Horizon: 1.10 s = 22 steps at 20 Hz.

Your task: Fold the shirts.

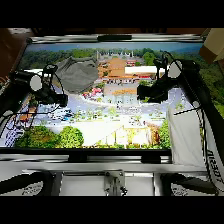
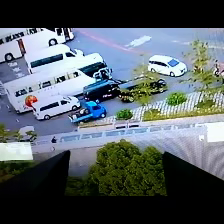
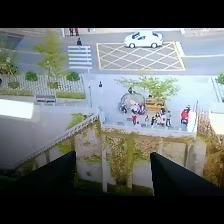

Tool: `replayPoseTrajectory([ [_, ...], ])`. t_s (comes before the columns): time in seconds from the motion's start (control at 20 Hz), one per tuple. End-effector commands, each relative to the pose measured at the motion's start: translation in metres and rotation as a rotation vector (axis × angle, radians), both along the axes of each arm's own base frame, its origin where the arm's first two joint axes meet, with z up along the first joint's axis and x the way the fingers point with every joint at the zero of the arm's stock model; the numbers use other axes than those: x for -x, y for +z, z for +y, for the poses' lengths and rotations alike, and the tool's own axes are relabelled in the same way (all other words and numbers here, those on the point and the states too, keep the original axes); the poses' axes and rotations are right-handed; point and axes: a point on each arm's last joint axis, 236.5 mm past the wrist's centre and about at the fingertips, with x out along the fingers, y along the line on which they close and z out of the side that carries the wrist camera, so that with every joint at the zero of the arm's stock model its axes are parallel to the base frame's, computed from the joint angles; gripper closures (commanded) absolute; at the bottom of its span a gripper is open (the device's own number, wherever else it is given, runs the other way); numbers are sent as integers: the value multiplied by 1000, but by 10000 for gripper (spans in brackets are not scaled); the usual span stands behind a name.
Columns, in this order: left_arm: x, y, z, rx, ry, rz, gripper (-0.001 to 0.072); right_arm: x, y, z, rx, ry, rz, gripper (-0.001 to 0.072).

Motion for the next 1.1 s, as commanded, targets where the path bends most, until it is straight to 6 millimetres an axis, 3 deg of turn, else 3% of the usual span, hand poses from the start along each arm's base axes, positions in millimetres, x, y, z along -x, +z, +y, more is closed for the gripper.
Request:
replayPoseTrajectory([
  [0.0,0,0,0,-1,-1,1,-7,0,0,1,0,1,0,130],
  [0.75,-2,0,-6,35,45,-10,-8,-7,2,3,-19,-32,-20,130],
  [0.95,-33,11,-16,77,32,-146,-8,-11,3,4,-23,-37,-37,130],
  [1.05,-51,20,-22,108,25,-231,-6,-28,8,5,-30,-40,-113,130],
])
